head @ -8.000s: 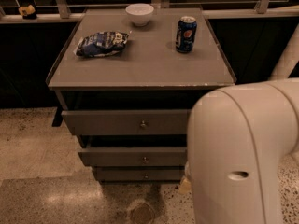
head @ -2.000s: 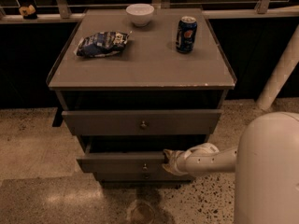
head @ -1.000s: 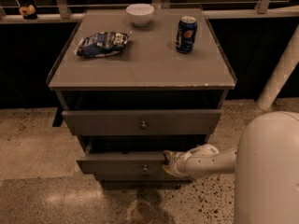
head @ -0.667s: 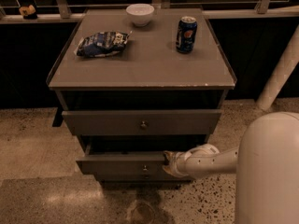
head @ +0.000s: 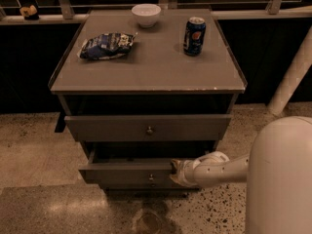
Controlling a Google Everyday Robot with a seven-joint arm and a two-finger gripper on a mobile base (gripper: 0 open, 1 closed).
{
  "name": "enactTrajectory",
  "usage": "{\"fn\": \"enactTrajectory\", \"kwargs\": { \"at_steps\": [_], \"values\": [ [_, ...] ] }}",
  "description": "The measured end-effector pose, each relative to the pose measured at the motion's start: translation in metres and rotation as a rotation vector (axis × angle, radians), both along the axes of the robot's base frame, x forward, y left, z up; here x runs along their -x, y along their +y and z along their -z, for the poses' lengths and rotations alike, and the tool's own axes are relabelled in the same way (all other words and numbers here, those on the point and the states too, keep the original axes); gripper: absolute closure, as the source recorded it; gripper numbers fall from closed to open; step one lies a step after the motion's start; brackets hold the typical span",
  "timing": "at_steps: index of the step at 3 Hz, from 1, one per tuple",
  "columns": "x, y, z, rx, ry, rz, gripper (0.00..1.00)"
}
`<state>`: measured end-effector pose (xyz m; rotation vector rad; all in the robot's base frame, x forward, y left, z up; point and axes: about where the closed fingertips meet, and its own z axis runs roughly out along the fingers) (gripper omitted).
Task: Open middle drawer
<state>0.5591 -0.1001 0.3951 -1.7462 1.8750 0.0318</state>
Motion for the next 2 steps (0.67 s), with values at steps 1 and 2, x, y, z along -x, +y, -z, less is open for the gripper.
{"fn": "enactTrajectory", "kwargs": {
  "at_steps": [1,2],
  "values": [
    [0.0049,-0.0029,0.0031,0.015,-0.002,-0.017,1.00],
    [0.0047,-0.0011,0.0015,0.015,-0.001,-0.017,1.00]
  ]
}}
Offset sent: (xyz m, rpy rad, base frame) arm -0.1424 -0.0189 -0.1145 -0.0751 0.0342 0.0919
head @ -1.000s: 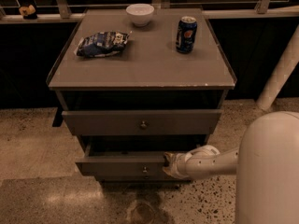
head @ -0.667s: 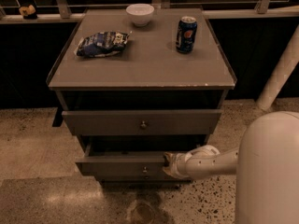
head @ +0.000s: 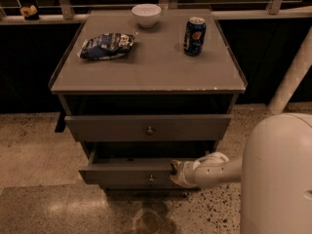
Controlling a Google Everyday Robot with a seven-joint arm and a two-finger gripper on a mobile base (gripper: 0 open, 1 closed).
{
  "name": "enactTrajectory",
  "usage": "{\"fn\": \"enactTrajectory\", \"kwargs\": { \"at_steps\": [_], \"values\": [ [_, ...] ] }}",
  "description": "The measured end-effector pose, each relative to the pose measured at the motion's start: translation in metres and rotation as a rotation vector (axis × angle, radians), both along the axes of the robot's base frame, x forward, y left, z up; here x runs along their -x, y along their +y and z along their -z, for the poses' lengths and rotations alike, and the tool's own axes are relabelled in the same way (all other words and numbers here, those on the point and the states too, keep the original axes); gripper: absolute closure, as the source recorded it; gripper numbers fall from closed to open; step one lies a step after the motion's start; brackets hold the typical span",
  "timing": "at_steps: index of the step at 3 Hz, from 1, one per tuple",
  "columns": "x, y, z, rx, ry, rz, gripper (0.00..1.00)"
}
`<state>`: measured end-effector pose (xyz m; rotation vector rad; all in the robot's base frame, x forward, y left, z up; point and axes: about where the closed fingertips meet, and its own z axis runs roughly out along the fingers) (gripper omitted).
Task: Open middle drawer
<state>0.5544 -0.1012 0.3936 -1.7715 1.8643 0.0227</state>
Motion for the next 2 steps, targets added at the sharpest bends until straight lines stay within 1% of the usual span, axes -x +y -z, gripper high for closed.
{"fn": "enactTrajectory", "kwargs": {
  "at_steps": [1,2],
  "values": [
    [0.0070,-0.0059,0.0048,0.006,0.009,0.006,1.00],
    [0.0055,-0.0019,0.0005,0.006,0.009,0.006,1.00]
  ]
}}
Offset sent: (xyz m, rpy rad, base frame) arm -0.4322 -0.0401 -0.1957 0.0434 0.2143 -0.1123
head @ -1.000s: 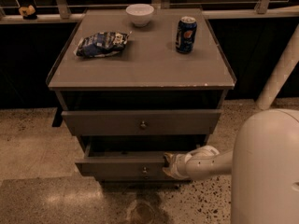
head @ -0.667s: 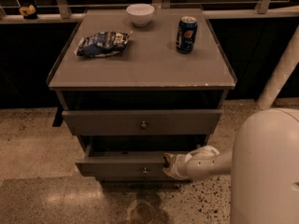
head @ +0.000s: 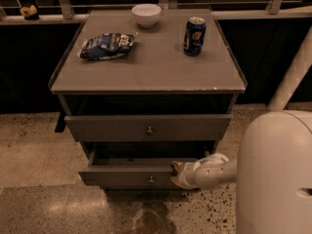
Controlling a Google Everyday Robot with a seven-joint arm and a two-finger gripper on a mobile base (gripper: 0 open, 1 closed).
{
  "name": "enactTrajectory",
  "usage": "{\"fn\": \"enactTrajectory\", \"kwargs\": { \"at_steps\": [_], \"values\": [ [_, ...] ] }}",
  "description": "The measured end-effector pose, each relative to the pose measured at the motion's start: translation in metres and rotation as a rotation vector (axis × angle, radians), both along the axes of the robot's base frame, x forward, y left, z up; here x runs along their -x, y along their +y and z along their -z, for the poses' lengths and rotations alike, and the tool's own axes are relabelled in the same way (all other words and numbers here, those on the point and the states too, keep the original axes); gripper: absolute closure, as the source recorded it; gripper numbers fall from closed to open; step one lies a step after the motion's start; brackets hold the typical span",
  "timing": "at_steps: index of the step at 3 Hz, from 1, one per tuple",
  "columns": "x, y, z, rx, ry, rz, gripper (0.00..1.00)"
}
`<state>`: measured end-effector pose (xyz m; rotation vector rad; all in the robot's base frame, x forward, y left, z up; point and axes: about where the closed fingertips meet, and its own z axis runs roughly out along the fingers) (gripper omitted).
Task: Open middle drawer
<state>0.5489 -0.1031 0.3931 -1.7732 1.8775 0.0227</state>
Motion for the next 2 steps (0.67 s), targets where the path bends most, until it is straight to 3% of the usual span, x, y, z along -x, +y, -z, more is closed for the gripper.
{"fn": "enactTrajectory", "kwargs": {
  "at_steps": [2],
  "values": [
    [0.0032,-0.0005,0.0018,0.000,0.008,0.001,1.00]
  ]
}}
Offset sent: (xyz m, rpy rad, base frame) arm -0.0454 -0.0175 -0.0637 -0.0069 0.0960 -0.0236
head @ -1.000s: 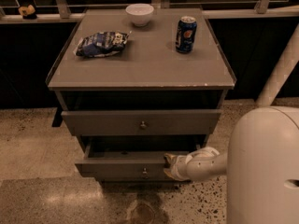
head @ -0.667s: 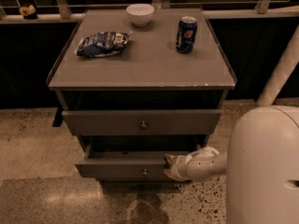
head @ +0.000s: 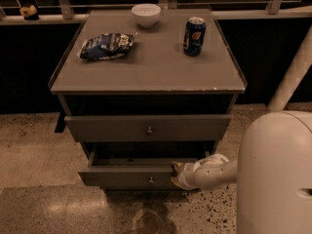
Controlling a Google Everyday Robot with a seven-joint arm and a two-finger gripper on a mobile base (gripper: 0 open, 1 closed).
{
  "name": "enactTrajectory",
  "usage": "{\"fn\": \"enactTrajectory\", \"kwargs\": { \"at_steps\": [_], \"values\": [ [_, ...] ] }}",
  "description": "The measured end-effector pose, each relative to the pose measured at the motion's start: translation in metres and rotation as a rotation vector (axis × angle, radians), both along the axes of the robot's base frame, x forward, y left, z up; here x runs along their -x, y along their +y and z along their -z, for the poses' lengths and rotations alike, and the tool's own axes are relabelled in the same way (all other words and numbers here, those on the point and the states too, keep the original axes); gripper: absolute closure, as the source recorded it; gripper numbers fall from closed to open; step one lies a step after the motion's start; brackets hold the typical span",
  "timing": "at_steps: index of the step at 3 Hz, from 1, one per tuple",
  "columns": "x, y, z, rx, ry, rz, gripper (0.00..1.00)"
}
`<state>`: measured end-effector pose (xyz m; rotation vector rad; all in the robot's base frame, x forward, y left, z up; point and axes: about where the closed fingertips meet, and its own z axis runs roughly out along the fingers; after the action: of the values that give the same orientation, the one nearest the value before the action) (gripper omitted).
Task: Open middle drawer
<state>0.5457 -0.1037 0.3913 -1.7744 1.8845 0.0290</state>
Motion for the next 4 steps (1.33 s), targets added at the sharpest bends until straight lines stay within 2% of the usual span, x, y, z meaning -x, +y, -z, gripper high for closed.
{"fn": "enactTrajectory", "kwargs": {
  "at_steps": [2,4],
  "values": [
    [0.0089,-0.0009,0.0031,-0.008,0.015,0.012,1.00],
    [0.0076,0.0016,-0.0020,-0.008,0.015,0.012,1.00]
  ]
}}
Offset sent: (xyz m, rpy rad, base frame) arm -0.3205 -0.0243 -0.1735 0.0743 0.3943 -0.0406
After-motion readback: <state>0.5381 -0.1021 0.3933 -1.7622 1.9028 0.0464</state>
